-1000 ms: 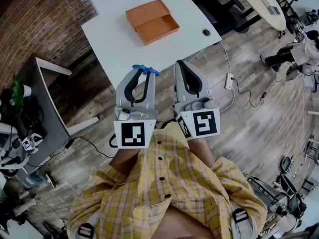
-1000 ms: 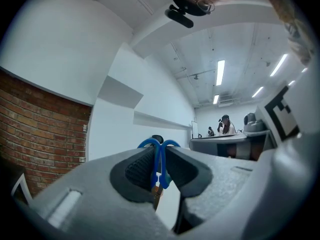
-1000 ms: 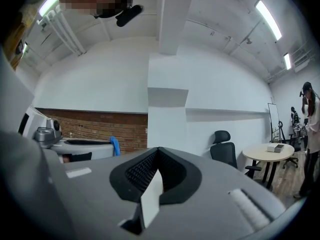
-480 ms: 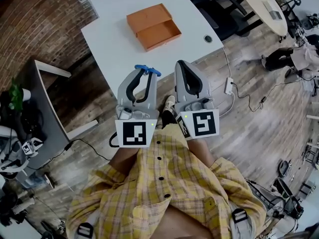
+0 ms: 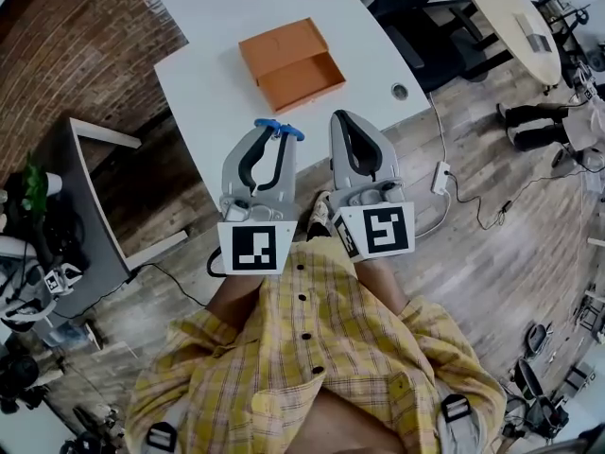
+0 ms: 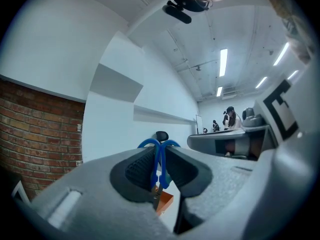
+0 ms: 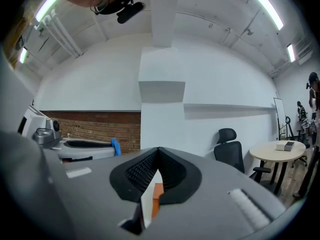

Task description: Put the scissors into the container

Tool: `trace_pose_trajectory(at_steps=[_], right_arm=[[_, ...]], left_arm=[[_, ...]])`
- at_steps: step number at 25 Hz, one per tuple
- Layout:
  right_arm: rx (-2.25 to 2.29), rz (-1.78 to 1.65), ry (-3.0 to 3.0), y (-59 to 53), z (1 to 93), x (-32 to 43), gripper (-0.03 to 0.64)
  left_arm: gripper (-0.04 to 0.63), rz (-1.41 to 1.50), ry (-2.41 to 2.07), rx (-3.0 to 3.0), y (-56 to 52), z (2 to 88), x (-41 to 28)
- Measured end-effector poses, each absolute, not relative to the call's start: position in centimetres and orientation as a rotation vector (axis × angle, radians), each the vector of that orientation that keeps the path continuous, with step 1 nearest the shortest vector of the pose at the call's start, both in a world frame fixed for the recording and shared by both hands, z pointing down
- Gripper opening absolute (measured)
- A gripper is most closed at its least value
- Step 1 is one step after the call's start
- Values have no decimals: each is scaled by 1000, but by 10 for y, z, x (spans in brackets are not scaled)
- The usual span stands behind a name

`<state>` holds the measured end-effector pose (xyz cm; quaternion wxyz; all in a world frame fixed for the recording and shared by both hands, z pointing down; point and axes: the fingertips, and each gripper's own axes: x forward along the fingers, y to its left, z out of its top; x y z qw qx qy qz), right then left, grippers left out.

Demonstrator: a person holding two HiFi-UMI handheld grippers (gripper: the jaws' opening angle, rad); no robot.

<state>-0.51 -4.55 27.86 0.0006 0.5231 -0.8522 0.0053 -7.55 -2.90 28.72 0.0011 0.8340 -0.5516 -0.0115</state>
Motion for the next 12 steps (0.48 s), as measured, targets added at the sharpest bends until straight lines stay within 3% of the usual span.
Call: trace_pose_trajectory(at_steps=[12], right_arm=[[1565, 67, -2741, -106, 284, 30, 6]], left_arm=[[77, 52, -1826, 2582, -89, 293, -43]])
